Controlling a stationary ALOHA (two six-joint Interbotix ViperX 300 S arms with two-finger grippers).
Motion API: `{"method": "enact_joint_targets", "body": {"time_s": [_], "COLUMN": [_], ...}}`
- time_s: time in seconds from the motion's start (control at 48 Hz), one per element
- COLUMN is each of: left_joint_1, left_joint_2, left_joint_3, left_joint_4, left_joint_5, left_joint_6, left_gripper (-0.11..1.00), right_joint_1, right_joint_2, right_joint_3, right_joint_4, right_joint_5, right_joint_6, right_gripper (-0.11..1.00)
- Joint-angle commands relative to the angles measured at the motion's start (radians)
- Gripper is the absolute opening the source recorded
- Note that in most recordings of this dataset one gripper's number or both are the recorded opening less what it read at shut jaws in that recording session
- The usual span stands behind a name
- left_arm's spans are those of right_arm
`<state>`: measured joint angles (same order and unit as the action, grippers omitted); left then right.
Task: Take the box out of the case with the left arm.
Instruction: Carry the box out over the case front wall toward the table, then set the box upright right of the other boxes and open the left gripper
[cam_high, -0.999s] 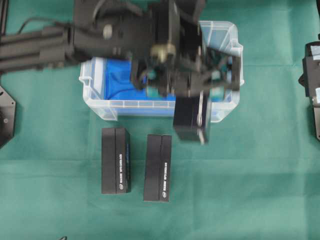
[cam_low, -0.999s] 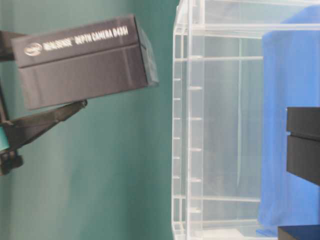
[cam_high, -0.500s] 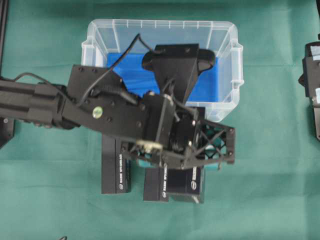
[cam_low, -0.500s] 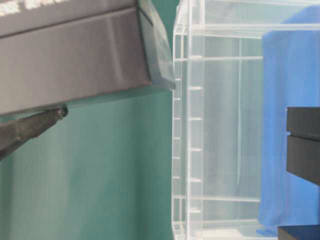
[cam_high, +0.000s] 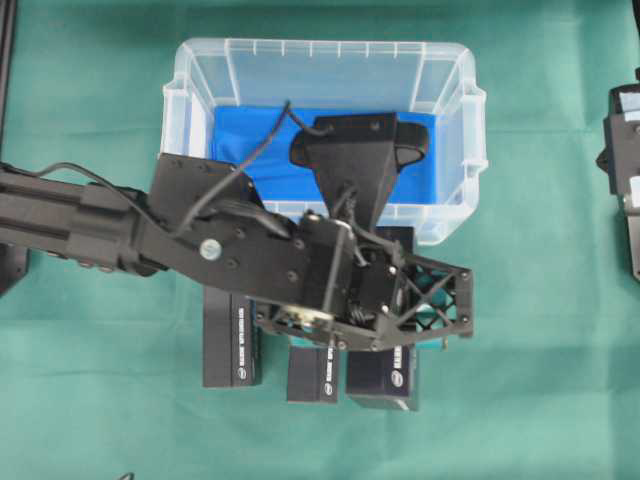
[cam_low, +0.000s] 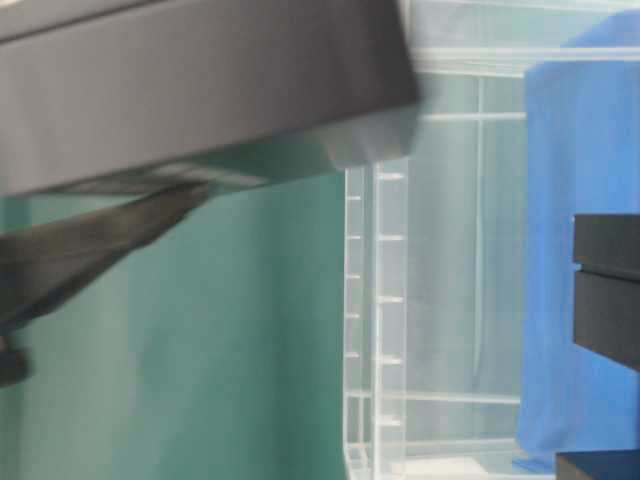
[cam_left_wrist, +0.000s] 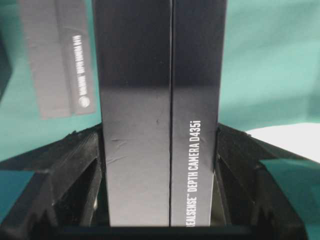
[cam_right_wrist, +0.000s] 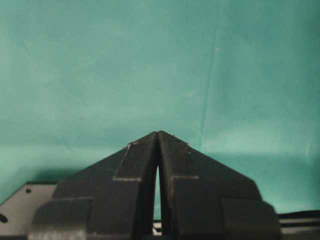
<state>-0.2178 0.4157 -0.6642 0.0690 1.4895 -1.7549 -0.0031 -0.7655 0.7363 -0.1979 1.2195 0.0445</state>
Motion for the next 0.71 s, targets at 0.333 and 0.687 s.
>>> {"method": "enact_joint_targets", "body": {"time_s": [0.333, 0.687], "left_joint_1": [-0.018, -0.008], "left_joint_2": [-0.048, -0.017], "left_joint_3": [0.242, 0.308], "left_joint_4": [0.028, 0.084], "left_joint_5": [-0.207, -0.305], "left_joint_6": [-0.037, -0.075], "left_gripper": [0.61, 0.61], "right_joint_1": [-0.002, -0.002], "right_joint_2": [0.003, 0.003], "right_joint_3": [-0.011, -0.008], "right_joint_4": [-0.003, -0.003], "right_joint_5": [-0.003, -0.003], "right_joint_6": [0.0, 0.0], "right_gripper": [0.03, 0.03]}}
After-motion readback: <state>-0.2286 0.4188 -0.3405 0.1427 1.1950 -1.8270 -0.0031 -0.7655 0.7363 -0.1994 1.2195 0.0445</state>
